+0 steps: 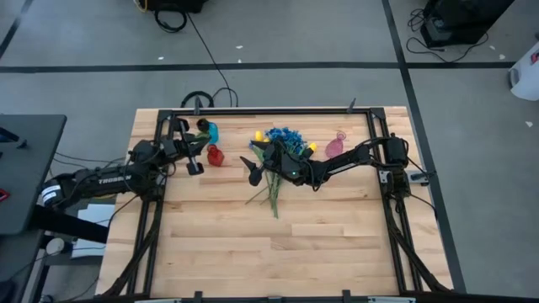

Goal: Sort flowers into vase by color
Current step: Put the black flower into the red vase

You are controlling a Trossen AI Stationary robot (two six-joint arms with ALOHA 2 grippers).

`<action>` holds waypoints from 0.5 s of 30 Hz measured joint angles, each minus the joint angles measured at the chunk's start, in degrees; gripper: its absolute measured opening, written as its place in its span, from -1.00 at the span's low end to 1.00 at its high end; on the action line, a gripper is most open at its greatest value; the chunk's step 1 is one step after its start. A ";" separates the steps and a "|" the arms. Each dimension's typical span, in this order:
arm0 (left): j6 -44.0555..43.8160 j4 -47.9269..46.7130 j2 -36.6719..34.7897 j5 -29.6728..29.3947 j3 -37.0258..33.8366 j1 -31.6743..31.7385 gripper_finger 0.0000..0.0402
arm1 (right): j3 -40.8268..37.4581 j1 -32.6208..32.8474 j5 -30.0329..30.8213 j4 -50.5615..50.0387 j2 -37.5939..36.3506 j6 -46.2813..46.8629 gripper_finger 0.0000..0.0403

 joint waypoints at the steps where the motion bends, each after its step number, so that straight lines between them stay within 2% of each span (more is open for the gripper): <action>1: 0.10 0.71 1.00 -0.40 0.00 0.02 -0.90 | 0.00 0.00 0.00 -0.02 0.00 0.00 0.72; 15: -0.58 10.72 15.35 -0.61 0.00 0.13 -0.90 | 0.00 0.02 -0.16 -0.06 0.00 0.00 0.72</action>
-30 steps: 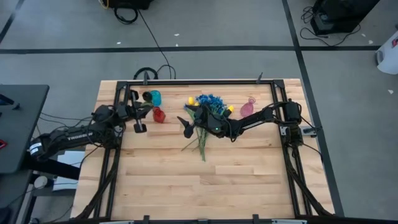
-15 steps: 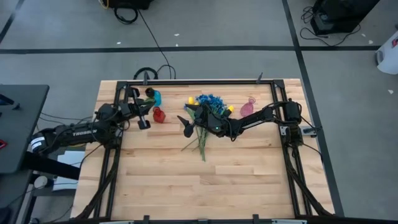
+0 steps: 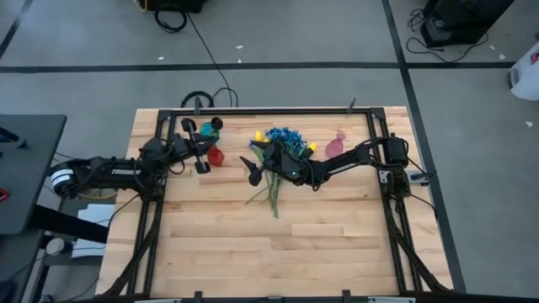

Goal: Sort flowers into vase by color
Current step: Put the black flower into the red vase

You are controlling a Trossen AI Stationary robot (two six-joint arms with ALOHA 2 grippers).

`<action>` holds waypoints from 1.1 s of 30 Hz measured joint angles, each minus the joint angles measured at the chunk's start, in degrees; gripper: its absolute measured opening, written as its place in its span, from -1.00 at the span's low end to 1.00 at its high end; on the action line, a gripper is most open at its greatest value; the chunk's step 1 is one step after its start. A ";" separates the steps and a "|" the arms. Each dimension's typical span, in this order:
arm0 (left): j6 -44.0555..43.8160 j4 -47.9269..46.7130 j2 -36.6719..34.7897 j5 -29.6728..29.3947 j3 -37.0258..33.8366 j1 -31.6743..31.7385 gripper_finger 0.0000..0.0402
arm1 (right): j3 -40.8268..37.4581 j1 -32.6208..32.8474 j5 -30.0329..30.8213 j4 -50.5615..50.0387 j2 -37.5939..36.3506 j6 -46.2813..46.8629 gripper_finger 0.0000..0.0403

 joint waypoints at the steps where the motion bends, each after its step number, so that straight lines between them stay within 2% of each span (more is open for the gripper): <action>1: -0.50 0.64 0.86 -0.01 0.00 0.09 -0.90 | -0.02 0.04 -0.02 0.02 0.00 0.00 0.72; 6: -4.84 2.72 4.14 -0.13 0.02 1.33 -0.90 | -0.02 0.09 -0.86 0.02 0.00 0.12 0.72; 15: -6.78 2.03 7.35 -0.28 0.02 2.54 -0.90 | -0.02 0.09 -0.96 -0.05 0.00 0.04 0.72; 33: -6.63 -3.27 7.39 -0.44 0.02 2.54 -0.86 | -0.02 0.46 -0.94 -1.80 0.00 -0.02 0.72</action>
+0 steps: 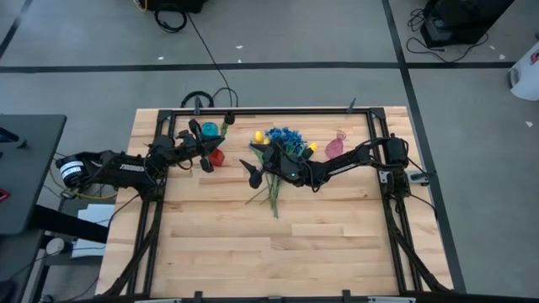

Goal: Sort flowers into vase by color
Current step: Put the black flower into the red vase

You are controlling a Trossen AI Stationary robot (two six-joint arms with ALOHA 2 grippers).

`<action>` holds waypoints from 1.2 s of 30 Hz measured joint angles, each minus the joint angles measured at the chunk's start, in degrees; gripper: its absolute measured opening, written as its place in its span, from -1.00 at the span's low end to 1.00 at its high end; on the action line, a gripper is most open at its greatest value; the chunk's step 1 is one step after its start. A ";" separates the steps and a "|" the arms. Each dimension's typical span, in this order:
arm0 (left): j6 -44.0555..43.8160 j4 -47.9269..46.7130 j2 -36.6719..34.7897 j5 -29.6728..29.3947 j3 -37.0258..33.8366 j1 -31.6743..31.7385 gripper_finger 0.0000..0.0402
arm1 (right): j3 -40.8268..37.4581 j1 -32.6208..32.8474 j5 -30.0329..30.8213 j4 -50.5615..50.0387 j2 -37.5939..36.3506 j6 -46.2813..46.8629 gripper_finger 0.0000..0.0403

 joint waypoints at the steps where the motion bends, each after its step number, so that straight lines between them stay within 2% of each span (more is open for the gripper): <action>1: 0.00 -0.35 -0.02 0.00 0.00 0.00 -0.86 | 0.00 0.00 -0.02 0.00 0.00 0.00 0.72; 16: -0.02 -6.17 -0.02 -0.04 0.00 0.00 -0.86 | 0.00 0.00 -0.98 -2.25 0.00 3.34 0.72; 28: -3.19 -6.45 -0.02 -0.04 0.00 0.00 -0.86 | 0.00 -0.11 -0.44 -2.45 0.00 3.57 0.72; 32: -3.11 -6.52 -0.02 -0.04 0.00 0.00 -0.78 | 0.00 -0.15 -0.24 -2.45 0.00 3.61 0.72; 36: -2.05 -6.55 -0.02 -0.65 0.00 -0.01 -0.62 | 0.00 -0.15 -0.22 -2.60 0.00 3.55 0.72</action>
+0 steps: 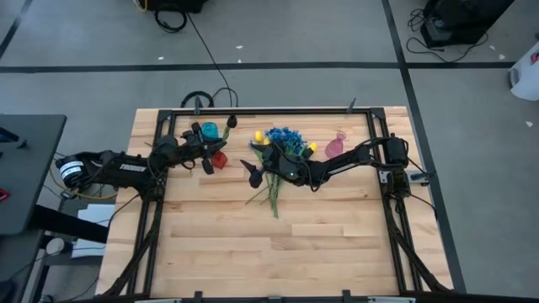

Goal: Sort flowers into vase by color
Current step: Put the black flower into the red vase

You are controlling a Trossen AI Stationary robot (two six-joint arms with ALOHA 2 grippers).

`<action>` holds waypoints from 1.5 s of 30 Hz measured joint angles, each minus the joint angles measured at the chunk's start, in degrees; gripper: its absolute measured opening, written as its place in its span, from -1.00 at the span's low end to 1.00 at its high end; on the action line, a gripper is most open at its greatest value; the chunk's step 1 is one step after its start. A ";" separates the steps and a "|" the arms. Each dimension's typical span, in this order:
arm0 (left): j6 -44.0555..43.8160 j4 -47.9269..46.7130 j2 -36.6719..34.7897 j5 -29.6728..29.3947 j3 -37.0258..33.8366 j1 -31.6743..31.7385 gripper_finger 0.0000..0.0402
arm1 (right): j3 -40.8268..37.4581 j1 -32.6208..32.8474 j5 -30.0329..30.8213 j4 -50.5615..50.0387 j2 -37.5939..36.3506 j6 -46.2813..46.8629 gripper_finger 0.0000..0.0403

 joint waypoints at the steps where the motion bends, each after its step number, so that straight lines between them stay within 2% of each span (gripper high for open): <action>1: 0.22 -0.01 0.00 -0.33 0.00 0.01 -0.58 | 0.00 0.00 0.01 -0.02 0.00 -0.02 0.72; 7: 0.06 0.02 -0.02 -0.60 0.00 -0.01 -0.38 | 0.00 0.00 0.02 -0.09 0.00 -0.07 0.72; 13: -0.68 -0.17 -0.51 -0.60 0.00 -0.01 -0.29 | 0.00 0.00 0.02 -0.33 0.00 -0.09 0.72; 17: -0.36 -3.54 -2.52 -2.37 0.00 -0.02 -0.25 | 0.00 0.00 0.02 -0.41 0.00 -0.10 0.72; 22: 0.39 -9.20 -7.87 -3.90 0.00 -0.02 -0.24 | 0.00 0.00 0.36 -1.34 0.00 -0.40 0.72; 31: 0.35 -25.84 -21.52 -8.50 -0.02 -0.06 -0.24 | 0.00 0.00 0.31 -3.04 0.00 -0.14 0.72; 38: -6.25 -39.32 -28.94 -9.45 -0.02 -1.71 -0.24 | 0.00 0.00 0.48 -9.21 -2.66 -0.01 0.72; 45: -5.10 -46.23 -34.41 -18.28 -0.02 -6.86 -0.24 | 0.00 0.00 0.48 -17.21 -6.84 -0.06 0.72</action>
